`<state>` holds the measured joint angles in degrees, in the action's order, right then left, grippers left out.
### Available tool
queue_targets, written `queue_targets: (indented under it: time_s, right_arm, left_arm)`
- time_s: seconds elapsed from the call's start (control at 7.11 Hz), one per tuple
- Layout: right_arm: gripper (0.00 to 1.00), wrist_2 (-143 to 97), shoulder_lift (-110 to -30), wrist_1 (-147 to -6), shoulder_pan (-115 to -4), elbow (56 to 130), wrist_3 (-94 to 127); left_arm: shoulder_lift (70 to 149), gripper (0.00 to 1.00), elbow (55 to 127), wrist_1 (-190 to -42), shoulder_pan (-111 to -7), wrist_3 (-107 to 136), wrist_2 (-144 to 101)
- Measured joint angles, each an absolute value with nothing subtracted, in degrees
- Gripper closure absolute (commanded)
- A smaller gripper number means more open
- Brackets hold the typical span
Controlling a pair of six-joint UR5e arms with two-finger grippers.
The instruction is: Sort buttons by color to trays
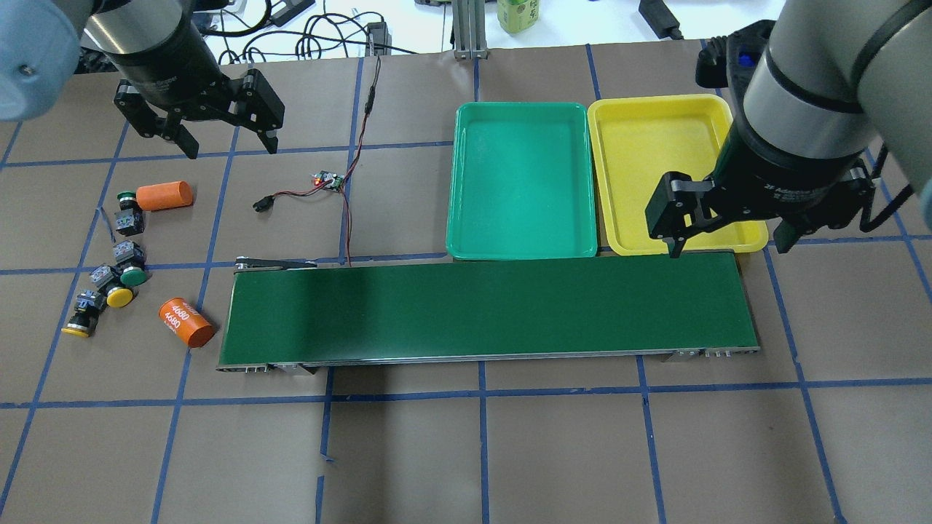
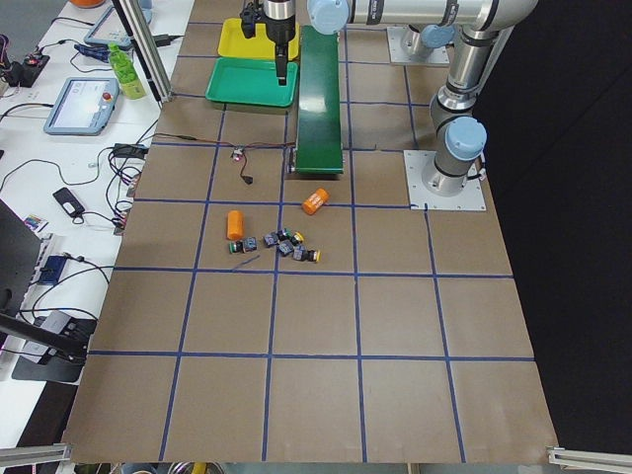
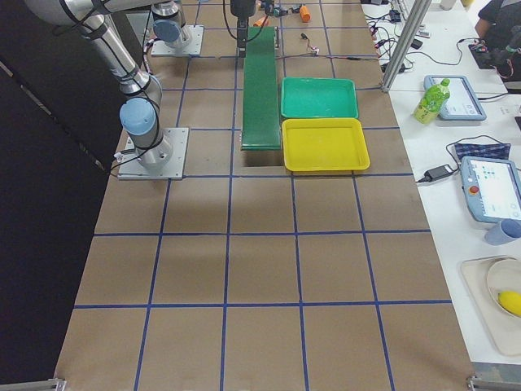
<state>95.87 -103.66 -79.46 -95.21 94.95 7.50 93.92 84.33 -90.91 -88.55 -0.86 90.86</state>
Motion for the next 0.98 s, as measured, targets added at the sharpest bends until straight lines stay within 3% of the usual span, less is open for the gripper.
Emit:
queue_targets:
  time_s: [0.56,0.98]
  right_arm:
    - [0.00,97.1,-109.7,-74.5,-98.5,94.2,7.3]
    - [0.00,97.2,-112.1,-74.0,-98.9,94.9,7.2]
  left_arm:
    - [92.3,0.00,85.5,-91.6,-88.6,-3.0,91.2]
    - [93.3,0.00,91.4,-87.4,-78.4,-16.6,90.6]
